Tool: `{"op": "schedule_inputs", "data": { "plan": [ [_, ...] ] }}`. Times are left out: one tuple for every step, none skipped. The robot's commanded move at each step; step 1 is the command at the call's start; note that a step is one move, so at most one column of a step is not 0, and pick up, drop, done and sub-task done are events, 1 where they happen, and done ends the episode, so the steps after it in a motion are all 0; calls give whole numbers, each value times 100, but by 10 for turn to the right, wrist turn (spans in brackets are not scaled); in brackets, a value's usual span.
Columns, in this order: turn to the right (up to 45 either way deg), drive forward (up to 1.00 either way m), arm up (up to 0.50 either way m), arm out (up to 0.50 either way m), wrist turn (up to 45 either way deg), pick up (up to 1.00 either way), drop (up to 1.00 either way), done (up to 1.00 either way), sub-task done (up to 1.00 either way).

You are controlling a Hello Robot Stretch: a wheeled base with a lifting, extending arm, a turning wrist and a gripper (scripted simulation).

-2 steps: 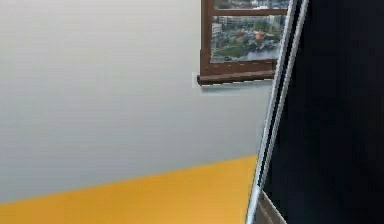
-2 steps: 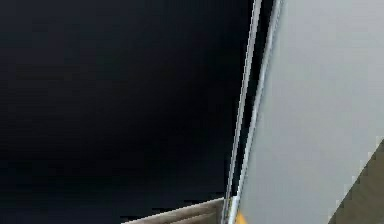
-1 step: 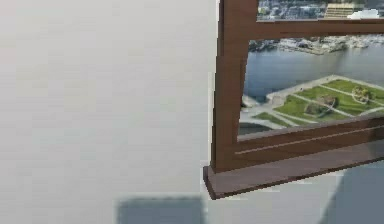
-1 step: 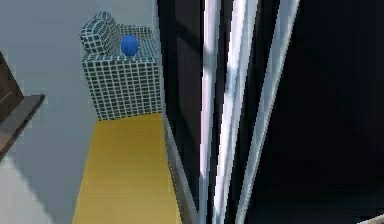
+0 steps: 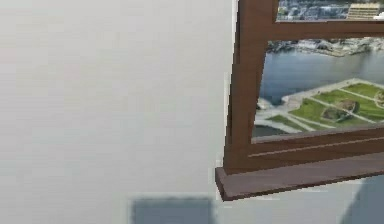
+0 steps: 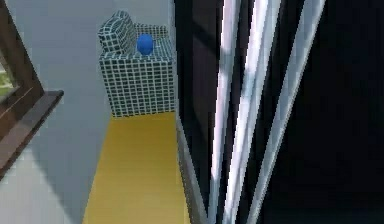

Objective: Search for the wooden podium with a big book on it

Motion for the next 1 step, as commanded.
{"op": "schedule_inputs", "data": {
  "plan": [
    [0,15,0,0,0,0,0,0,0]
  ]
}}
